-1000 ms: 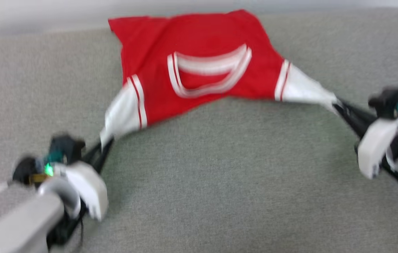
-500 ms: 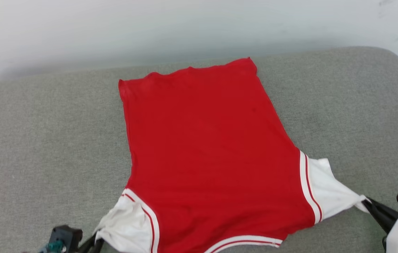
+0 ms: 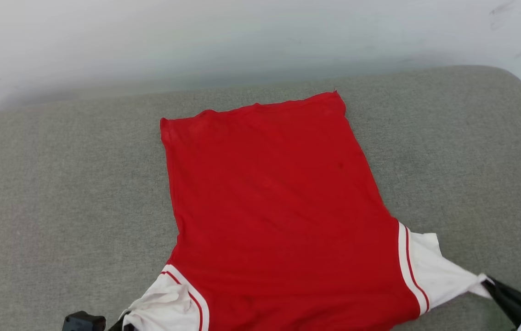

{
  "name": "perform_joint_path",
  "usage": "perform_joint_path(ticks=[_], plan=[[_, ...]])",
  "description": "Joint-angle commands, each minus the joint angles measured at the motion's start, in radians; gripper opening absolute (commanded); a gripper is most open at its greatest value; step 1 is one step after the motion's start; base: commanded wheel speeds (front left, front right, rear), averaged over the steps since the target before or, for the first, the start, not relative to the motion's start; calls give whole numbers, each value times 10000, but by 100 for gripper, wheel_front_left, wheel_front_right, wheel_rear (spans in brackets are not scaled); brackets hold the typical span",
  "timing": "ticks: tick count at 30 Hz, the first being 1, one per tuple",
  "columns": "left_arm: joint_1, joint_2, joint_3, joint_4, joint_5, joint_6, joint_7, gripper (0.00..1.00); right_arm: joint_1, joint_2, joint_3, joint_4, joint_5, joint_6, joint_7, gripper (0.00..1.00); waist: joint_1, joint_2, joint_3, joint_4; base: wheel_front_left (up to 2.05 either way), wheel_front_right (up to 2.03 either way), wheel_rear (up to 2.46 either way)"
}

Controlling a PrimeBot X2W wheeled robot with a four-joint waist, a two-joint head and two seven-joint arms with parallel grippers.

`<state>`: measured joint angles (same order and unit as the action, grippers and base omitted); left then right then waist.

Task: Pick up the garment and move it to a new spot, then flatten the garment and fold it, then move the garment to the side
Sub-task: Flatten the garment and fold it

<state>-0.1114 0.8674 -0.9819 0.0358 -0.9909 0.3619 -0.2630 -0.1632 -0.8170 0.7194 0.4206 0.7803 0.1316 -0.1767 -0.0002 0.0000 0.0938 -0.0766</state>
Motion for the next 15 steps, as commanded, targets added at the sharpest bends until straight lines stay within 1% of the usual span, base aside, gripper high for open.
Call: perform_joint_path(ticks=[1, 6, 11, 12, 15], plan=[[17, 25, 156, -101, 161, 114, -22, 0, -9, 84, -438, -239, -286, -17, 116, 100, 2, 0, 108, 26, 0, 0, 0], [-253, -132, 439, -483, 587, 261, -23, 0, -435, -8, -1911, -1405, -1128, -14, 618, 100, 2, 0, 470, 210, 0, 0, 0], [-543, -294, 656, -867, 1033, 473, -23, 0, -1238, -84, -3697, -3127, -1903, -12, 1467, 100, 2, 0, 1024, 497, 0, 0, 0], [-543, -294, 656, -867, 1033, 473, -23, 0, -1238, -84, -3697, -3127, -1903, -12, 1467, 100, 2, 0, 1024, 497, 0, 0, 0], [-791, -418, 772, -1102, 1335, 559, -23, 0, -2190, -95, -4475, -4062, -2240, -12, 2340, 100, 2, 0, 1511, 757, 0, 0, 0]])
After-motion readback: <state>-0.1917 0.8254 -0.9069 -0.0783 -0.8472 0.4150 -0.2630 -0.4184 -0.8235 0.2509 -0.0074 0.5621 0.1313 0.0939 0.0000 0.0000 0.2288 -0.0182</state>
